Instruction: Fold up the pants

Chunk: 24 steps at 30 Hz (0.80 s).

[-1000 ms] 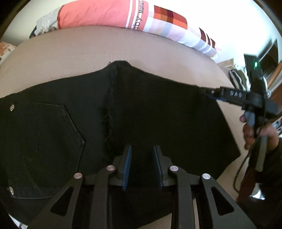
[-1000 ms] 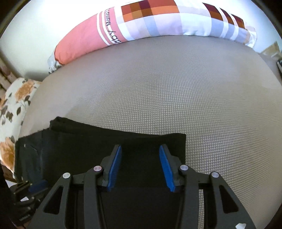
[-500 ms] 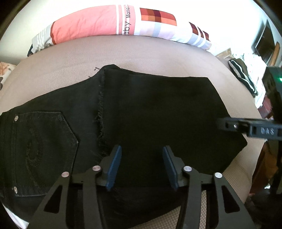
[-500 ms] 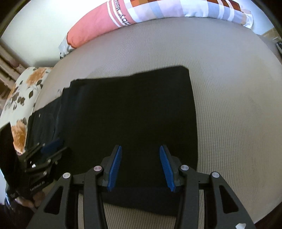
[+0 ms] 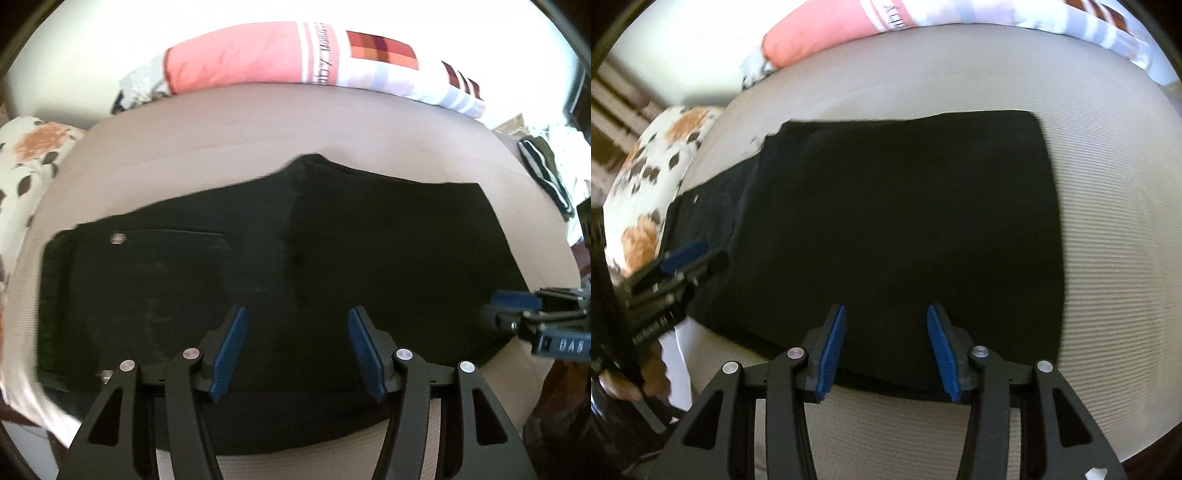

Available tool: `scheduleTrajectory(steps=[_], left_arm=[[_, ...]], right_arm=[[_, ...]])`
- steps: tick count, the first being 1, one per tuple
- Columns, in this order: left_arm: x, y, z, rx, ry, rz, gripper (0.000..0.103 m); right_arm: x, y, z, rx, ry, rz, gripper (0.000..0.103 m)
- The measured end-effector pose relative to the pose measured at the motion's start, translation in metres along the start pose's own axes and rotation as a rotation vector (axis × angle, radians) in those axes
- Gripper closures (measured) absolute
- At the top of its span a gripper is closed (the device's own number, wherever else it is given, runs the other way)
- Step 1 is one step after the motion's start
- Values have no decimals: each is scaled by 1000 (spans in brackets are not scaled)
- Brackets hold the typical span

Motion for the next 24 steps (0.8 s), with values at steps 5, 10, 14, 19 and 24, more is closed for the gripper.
scheduleTrajectory(steps=[5, 10, 14, 19, 24], left_arm=[[-30, -7, -18, 32, -36, -22, 44], [-64, -12, -29, 41, -41, -119, 44], [-89, -18, -36, 30, -50, -150, 44], [-144, -31, -51, 43, -76, -221, 44], [-204, -29, -53, 24, -91, -273, 44]], right_arm=[[-37, 7, 11, -42, -52, -65, 59], [-70, 10, 22, -64, -94, -107, 59], [-92, 11, 28, -84, -118, -142, 59], [-106, 10, 34, -105, -141, -150, 59], [-114, 7, 39, -123, -150, -139, 56]])
Point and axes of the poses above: each gripper's, at about its wrist camera, not at the fingertips, and z roughly the way its jaws point, x to its right, y to its underside, the point moved 10 cm from there along z, roughly the way its jaws point, and after that the axes turned 11 degrees about x, right-handed, at the moved point
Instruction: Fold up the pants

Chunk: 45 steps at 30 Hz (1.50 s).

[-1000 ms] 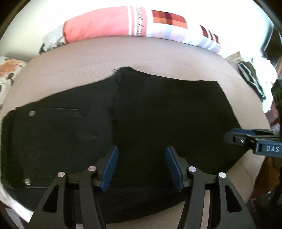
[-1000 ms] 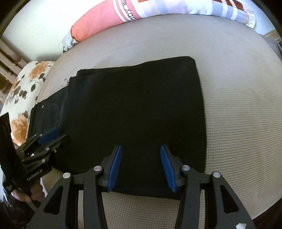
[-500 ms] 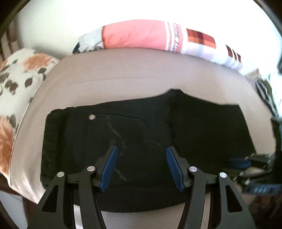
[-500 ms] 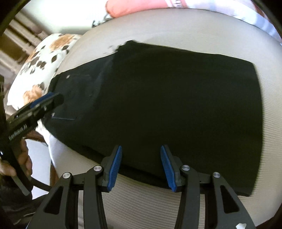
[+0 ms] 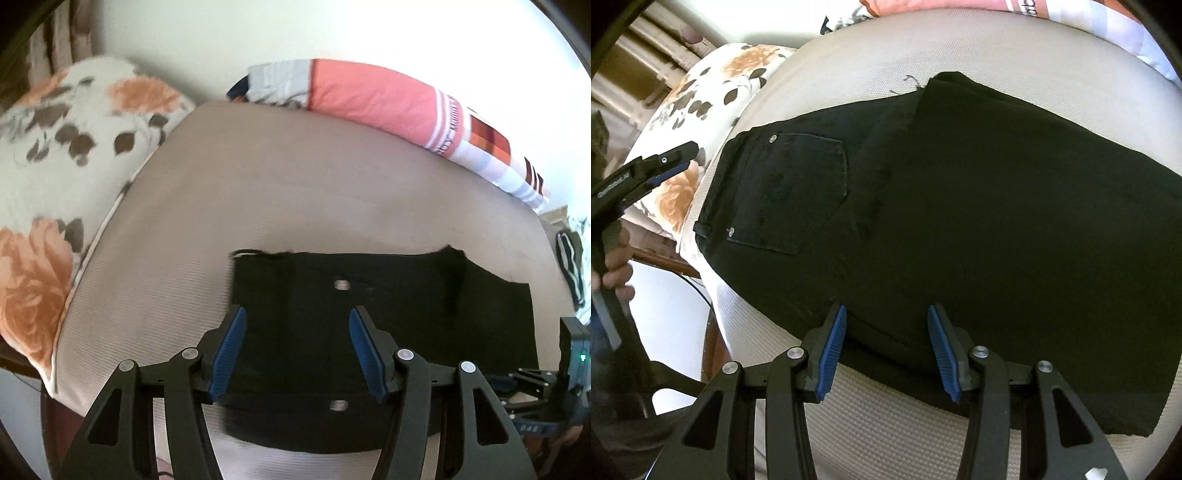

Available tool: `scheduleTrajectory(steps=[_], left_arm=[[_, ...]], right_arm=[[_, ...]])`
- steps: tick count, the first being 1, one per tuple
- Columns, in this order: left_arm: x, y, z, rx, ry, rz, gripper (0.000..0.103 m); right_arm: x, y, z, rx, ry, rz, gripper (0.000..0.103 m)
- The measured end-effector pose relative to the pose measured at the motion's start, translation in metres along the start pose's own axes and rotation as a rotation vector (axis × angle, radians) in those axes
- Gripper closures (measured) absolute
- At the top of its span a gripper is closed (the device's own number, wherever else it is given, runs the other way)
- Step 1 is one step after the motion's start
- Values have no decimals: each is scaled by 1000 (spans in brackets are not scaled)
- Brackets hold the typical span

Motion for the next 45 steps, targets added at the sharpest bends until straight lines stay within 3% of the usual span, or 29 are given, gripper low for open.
scheduleTrajectory(steps=[4, 10, 17, 26, 33, 38, 40, 42, 45], left_arm=[[-31, 7, 14, -56, 44, -56, 44], [-47, 23, 41, -151, 211, -108, 44], [-54, 37, 69, -289, 430, -170, 44], [-45, 32, 78, -346, 655, -220, 44], [-27, 37, 79, -387, 774, -279, 44], [-14, 35, 81, -345, 744, -279, 45], [-20, 37, 83, -330, 671, -285, 66], [-24, 39, 83, -325, 620, -320, 68], [-21, 38, 79, -301, 464, -279, 71]], right_arm=[[-1, -11, -3, 6, -8, 36, 54], [3, -38, -22, 78, -30, 117, 49], [19, -56, -29, 132, 50, 205, 47], [14, -64, -17, 141, 92, 253, 47], [10, -68, -14, 155, 97, 247, 47], [8, -72, -16, 176, 85, 239, 47], [10, -71, -20, 189, 80, 242, 47], [15, -70, -26, 208, 74, 251, 47], [26, -69, -38, 240, 73, 273, 47]])
Point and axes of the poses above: each gripper's, at about its wrist camera, not at the fingertips, and z roughly the way its jaws point, x to its right, y to its underside, the point moved 10 cm from there along z, roughly the way its jaws point, and after that the axes turned 11 degrees about x, right-handed, at the moved point
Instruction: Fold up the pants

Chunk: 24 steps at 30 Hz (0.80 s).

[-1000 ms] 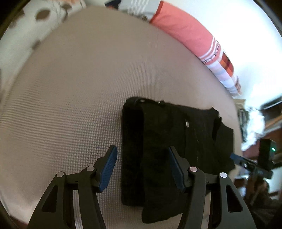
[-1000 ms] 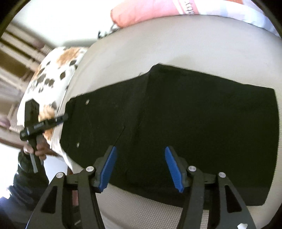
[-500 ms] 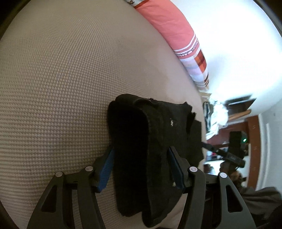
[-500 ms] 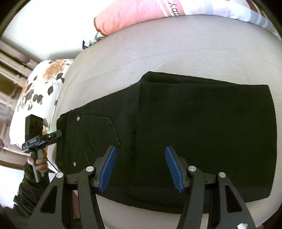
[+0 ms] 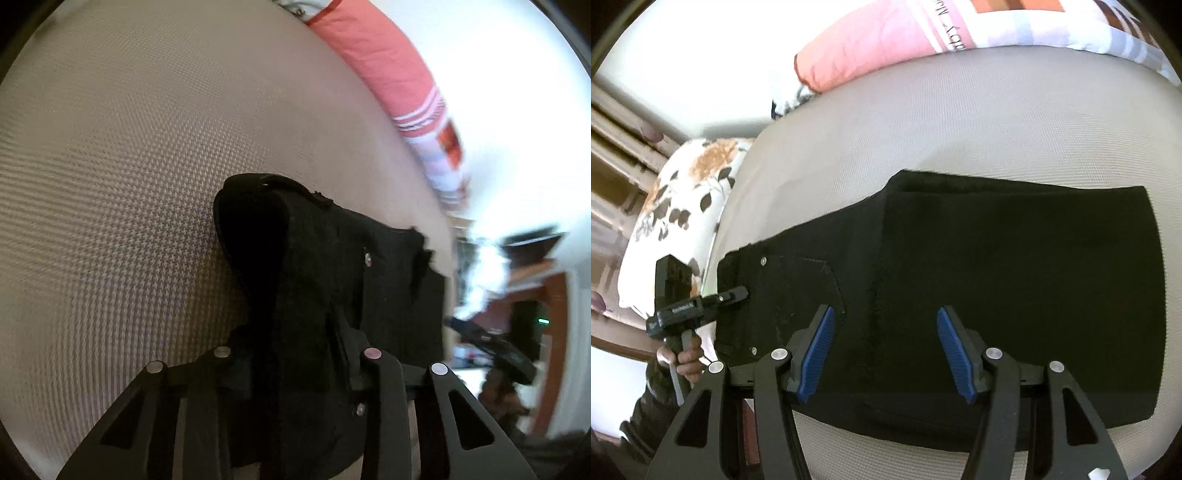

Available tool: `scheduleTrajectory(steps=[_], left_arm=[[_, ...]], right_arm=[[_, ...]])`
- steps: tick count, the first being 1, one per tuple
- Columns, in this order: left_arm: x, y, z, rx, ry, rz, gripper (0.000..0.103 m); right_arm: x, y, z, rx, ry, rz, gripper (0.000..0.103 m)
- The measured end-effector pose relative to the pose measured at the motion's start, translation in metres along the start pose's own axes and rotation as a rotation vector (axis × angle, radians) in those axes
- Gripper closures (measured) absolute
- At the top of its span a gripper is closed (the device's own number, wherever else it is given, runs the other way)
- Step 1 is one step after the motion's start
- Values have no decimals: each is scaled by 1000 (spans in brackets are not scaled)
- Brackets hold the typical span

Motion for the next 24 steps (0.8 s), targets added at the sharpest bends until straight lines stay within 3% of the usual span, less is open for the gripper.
scheduleTrajectory(steps=[3, 7, 11, 15, 24], left_arm=[[12, 0, -6, 27, -116, 15, 74], [45, 0, -23, 70, -138, -25, 81], [89, 4, -37, 117, -126, -46, 85], [138, 6, -37, 149, -57, -59, 88], [267, 29, 30, 109, 60, 51, 89]], right_arm=[[16, -5, -13, 37, 1, 32, 47], [41, -10, -35, 100, 18, 47, 46], [69, -12, -55, 149, 26, 68, 45], [97, -13, -73, 185, 23, 110, 45], [161, -23, -111, 324, 105, 178, 43]])
Point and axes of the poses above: each gripper's, at about its wrist camera, not at the fingertips, and z roughly the way its jaws point, x to its right, y to its underside, the point moved 10 cm from there along z, roughly the way its jaws point, and after that the axes turned 11 degrees about x, right-handed, at the moved point
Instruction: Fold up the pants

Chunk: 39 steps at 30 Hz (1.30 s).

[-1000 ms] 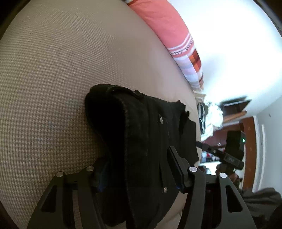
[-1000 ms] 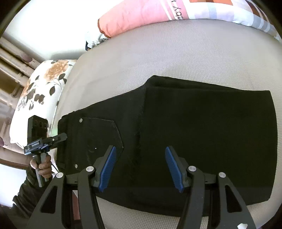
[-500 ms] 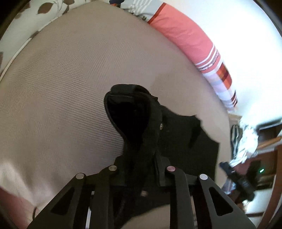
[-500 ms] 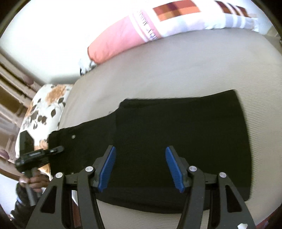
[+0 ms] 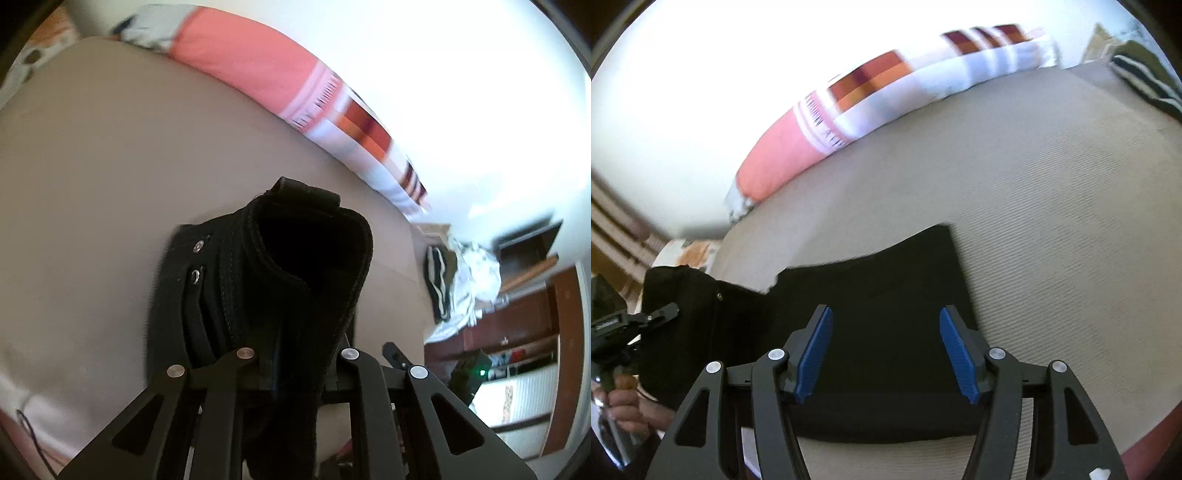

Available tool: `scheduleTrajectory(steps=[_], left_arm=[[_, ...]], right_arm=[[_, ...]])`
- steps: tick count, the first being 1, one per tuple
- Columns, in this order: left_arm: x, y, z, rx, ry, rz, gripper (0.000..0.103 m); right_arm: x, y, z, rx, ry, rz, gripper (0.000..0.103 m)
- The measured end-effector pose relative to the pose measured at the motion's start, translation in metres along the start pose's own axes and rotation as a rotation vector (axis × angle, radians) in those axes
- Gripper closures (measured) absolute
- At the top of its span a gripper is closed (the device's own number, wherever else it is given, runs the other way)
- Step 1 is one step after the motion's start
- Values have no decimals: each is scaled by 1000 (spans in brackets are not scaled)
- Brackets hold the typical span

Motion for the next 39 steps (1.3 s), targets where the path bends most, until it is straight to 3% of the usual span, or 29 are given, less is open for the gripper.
scheduleTrajectory(steps=[6, 12, 18, 20, 22, 24, 28, 31, 34, 39], left_arm=[[40, 29, 63, -71, 6, 79, 89], [38, 58, 103, -105, -46, 139, 88], [32, 73, 118, -99, -66, 162, 82], [34, 75, 116, -94, -65, 180, 73], [39, 76, 114, -81, -49, 191, 53], [42, 76, 108, -65, -50, 216, 43], [43, 67, 86, 3, -60, 287, 36], [19, 51, 64, 75, -139, 302, 35], [-17, 38, 44, 133, -258, 310, 35], [-71, 40, 33, 138, -389, 303, 35]], right_arm=[[24, 1, -1, 8, 12, 39, 43], [30, 6, 6, -17, 21, 59, 43], [28, 3, 1, -1, 15, 54, 43], [29, 3, 1, 0, 18, 59, 43], [31, 3, 2, -4, 23, 62, 43], [31, 4, 3, -2, 25, 65, 43], [31, 7, 5, -7, 24, 59, 43], [25, 13, 7, -37, -15, 57, 43], [13, 24, 17, -123, -102, 90, 42], [-4, 41, 39, -268, -177, 79, 42]])
Point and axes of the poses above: each gripper's, at about its wrist camera, not at the fingertips, and z roughly the way its jaws point, x to its right, y to its underside, the point moved 10 cm from there along z, roughly the way its jaws point, and after that the axes turned 11 degrees about x, right-handed, at the moved point
